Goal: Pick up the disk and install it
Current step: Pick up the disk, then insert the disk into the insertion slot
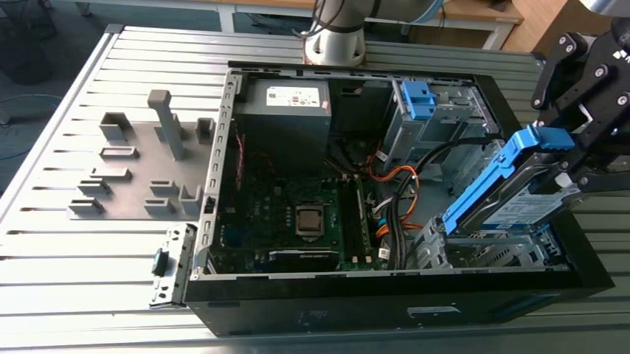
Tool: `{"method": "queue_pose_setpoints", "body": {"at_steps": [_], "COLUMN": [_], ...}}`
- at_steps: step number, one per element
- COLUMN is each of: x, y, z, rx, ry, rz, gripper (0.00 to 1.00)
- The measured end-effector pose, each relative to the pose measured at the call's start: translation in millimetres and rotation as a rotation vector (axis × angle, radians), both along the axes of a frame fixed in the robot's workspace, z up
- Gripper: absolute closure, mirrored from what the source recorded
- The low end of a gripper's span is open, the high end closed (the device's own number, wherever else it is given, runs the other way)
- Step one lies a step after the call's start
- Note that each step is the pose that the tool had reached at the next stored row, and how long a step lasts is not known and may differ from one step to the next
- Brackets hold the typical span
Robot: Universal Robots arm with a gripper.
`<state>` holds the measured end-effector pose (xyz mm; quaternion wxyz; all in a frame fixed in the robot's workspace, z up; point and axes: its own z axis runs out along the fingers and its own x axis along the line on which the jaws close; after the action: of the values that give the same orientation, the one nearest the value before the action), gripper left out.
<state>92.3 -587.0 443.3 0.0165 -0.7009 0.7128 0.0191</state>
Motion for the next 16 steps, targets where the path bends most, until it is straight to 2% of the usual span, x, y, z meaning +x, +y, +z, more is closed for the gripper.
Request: {"method": "queue_pose_setpoints", "body": {"at_steps": [9, 16], "x": [0.6, 0.6], "y": [0.0, 0.0], "z": [-0.2, -6.5], "rx": [0.0, 0.0001], "ry": [0.0, 0.0], "rz": [0.0, 0.0], "gripper": [0.64, 0.64]}}
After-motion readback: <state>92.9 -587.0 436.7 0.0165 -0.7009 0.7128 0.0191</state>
